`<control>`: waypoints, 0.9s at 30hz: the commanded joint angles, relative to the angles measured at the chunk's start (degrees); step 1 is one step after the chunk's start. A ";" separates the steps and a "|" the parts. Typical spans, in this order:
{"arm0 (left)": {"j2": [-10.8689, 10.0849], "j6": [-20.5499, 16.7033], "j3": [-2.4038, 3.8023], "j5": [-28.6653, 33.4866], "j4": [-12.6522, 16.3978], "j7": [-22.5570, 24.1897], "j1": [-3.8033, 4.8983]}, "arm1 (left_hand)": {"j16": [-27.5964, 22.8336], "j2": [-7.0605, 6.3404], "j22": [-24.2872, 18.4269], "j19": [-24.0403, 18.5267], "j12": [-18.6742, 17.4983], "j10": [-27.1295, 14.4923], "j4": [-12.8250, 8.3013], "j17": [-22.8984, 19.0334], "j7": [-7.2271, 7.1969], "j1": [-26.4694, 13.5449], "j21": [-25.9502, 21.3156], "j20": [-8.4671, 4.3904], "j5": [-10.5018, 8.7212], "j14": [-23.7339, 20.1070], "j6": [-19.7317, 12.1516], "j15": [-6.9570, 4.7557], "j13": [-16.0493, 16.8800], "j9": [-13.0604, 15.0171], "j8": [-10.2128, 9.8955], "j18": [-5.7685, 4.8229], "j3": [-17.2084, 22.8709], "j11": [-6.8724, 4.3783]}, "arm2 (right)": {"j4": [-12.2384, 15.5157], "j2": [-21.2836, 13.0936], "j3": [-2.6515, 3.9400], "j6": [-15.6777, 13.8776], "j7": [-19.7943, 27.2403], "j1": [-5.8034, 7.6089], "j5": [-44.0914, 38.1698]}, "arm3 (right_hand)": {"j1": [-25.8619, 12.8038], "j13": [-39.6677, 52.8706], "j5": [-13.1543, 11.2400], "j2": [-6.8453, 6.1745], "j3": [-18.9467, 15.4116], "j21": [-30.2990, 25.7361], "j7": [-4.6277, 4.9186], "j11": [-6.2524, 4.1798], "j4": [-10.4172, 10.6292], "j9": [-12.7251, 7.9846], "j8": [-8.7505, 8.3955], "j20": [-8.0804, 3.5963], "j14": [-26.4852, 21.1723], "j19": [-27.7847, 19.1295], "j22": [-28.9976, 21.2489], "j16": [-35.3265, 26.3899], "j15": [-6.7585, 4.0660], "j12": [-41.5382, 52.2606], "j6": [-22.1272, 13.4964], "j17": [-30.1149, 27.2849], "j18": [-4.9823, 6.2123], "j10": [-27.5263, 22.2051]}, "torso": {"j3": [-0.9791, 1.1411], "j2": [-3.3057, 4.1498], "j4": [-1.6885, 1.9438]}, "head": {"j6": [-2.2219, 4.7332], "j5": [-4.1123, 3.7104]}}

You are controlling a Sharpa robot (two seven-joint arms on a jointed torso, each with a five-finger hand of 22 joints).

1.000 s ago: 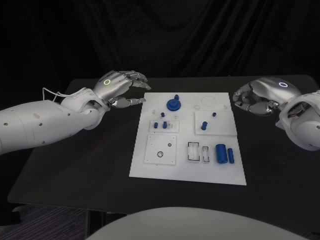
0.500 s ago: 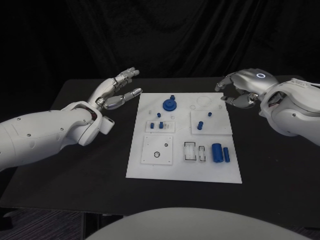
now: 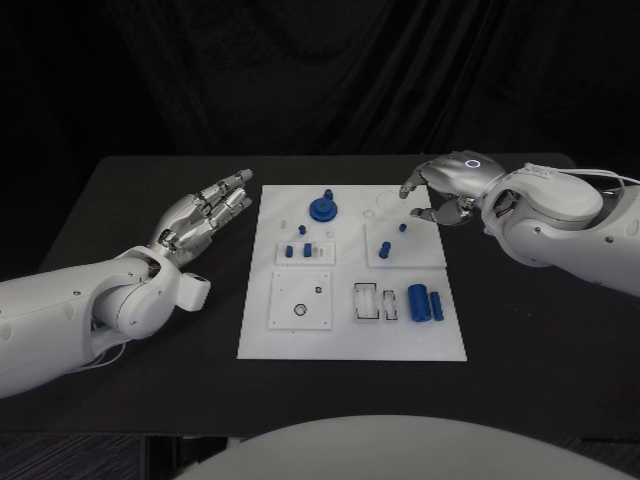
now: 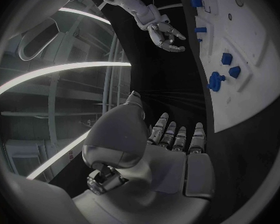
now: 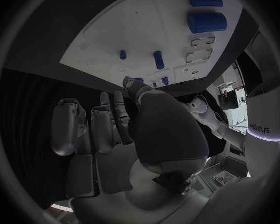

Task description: Assemble the parts on the task board

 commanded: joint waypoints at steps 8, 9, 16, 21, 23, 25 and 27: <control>-1.92 1.97 0.06 1.85 3.00 11.28 -0.18 | -0.20 2.32 -4.31 -0.95 -1.91 -1.16 0.03 -0.05 -3.63 -3.44 -0.53 0.12 -4.96 0.00 -3.51 -0.67 -0.36 -0.36 -0.57 0.90 -3.52 -2.16 | -1.06 0.38 0.05 0.17 1.15 -0.57 -1.08 | -0.73 -3.52 -0.48 1.09 -2.29 0.43 0.13 -0.06 1.48 -2.97 0.15 0.48 2.40 0.28 10.48 0.54 0.15 -0.38 1.86 0.66 0.29 3.06 | -1.80 0.87 1.15 | -0.01 -0.88; -2.07 1.87 0.06 1.85 3.19 11.19 -0.18 | -0.20 2.40 -4.53 -0.97 -2.08 -1.21 0.00 -0.05 -3.92 -3.55 -0.55 0.07 -4.96 0.00 -3.83 -0.78 -0.38 -0.39 -0.60 0.90 -3.66 -2.25 | -1.20 0.44 0.05 0.22 1.19 -0.59 -1.08 | -0.72 -3.71 -0.49 1.14 -2.38 0.48 0.09 -0.10 1.52 -3.17 0.09 0.45 2.40 0.31 10.50 0.54 0.12 -0.37 1.84 0.65 0.28 3.32 | -1.81 0.87 1.14 | -0.01 -0.75; -2.56 2.03 0.06 1.84 4.04 10.36 -0.19 | -0.20 1.33 -6.73 -1.20 -3.85 -1.78 -0.04 -0.05 -6.90 -3.15 -0.74 -0.59 -6.57 0.00 -7.65 -1.27 -0.60 -0.68 -0.88 0.88 -4.31 -3.12 | -1.88 0.54 0.05 0.87 1.37 -0.84 -1.08 | -0.30 -4.87 0.11 1.57 -2.52 0.52 0.63 -0.31 1.38 -3.98 0.37 0.27 2.38 0.35 10.52 0.48 -0.08 -0.46 2.90 0.49 0.26 4.58 | -1.78 1.04 0.95 | -0.01 -0.62; -2.74 1.21 0.06 1.84 4.47 10.78 -0.19 | -0.20 1.30 -7.58 -1.24 -5.02 -1.96 0.00 -0.05 -9.52 -3.68 -0.80 -1.83 -8.14 0.00 -10.40 -2.75 -0.75 -0.92 -1.11 0.94 -3.85 -4.15 | -1.96 0.62 0.05 0.40 1.78 -1.30 -0.50 | -0.37 -5.65 0.17 1.66 -2.75 0.55 1.47 -0.42 1.40 -4.56 0.35 0.24 2.37 0.38 10.53 0.44 -0.08 -0.49 3.41 0.39 0.24 5.67 | -1.78 1.08 1.06 | -0.01 -0.76; -2.84 0.60 0.06 1.84 4.61 11.15 -0.19 | -0.20 1.14 -8.64 -1.31 -5.30 -1.95 -0.04 -0.05 -10.44 -3.51 -0.92 -5.75 -7.41 0.00 -11.47 -7.71 -0.77 -1.01 -1.18 1.03 -3.80 -8.46 | -1.83 0.60 0.05 0.31 1.88 -1.50 -0.01 | -0.06 -6.31 0.54 1.75 -2.73 0.67 2.05 -0.46 1.18 -5.09 0.28 0.26 2.43 0.46 10.58 0.52 -0.02 -0.50 3.67 0.49 0.21 6.95 | -1.81 1.09 1.11 | -0.01 -0.71; -2.93 0.30 0.06 1.84 4.64 11.27 -0.19 | -0.20 1.19 -9.29 -1.35 -5.42 -1.94 -0.03 -0.05 -10.14 -3.49 -1.00 -8.68 -7.09 0.00 -11.39 -9.44 -0.78 -0.99 -1.16 1.12 -3.86 -9.48 | -1.85 0.59 0.05 0.53 1.81 -1.61 0.24 | -0.03 -6.40 0.61 1.75 -2.73 0.69 2.07 -0.47 1.15 -5.16 0.28 0.27 2.45 0.48 10.58 0.54 -0.01 -0.51 3.72 0.53 0.20 7.17 | -1.81 1.14 1.06 | -0.01 -0.65; -3.01 0.01 0.06 1.84 4.67 11.29 -0.19 | -0.20 1.13 -9.60 -1.37 -5.64 -1.96 -0.03 -0.05 -11.17 -3.53 -1.03 -8.47 -7.05 0.00 -11.51 -9.01 -0.82 -1.01 -1.19 0.96 -3.91 -9.33 | -1.92 0.55 0.05 0.90 1.62 -1.67 0.39 | -0.41 -6.89 0.52 1.89 -2.88 0.68 2.60 -0.41 1.39 -5.41 0.53 0.32 2.44 0.49 10.58 0.50 0.06 -0.65 4.55 0.43 0.20 8.09 | -1.88 1.18 1.02 | -0.01 -0.62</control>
